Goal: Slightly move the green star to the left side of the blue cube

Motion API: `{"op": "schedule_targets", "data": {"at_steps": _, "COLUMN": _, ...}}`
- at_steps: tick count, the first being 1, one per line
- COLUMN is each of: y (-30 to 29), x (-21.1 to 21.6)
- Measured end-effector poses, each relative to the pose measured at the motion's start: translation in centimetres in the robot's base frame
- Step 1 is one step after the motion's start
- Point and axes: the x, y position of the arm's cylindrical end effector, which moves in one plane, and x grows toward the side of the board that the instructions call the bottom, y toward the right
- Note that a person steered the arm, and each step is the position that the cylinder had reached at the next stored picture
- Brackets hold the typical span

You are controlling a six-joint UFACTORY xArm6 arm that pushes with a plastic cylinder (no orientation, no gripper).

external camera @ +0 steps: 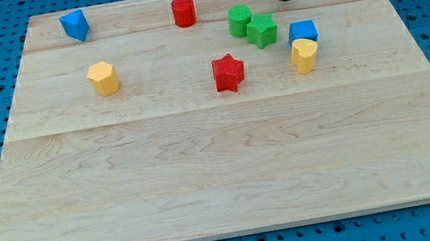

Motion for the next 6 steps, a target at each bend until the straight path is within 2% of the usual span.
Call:
{"op": "schedule_targets", "data": {"at_steps": 1, "y": -3.1, "x": 2.8}}
{"op": "schedule_targets", "data": {"at_steps": 2, "y": -3.3, "x": 8.2}}
{"op": "schedule_targets", "data": {"at_steps": 3, "y": -0.6, "x": 7.0}}
{"op": "schedule_targets", "data": {"at_steps": 4, "y": 0.3, "x": 12.1}}
{"op": "schedule_targets", "data": {"at_steps": 5, "y": 0.4, "x": 19.3}}
{"op": "schedule_targets", "data": {"at_steps": 6, "y": -4.2, "x": 21.4}}
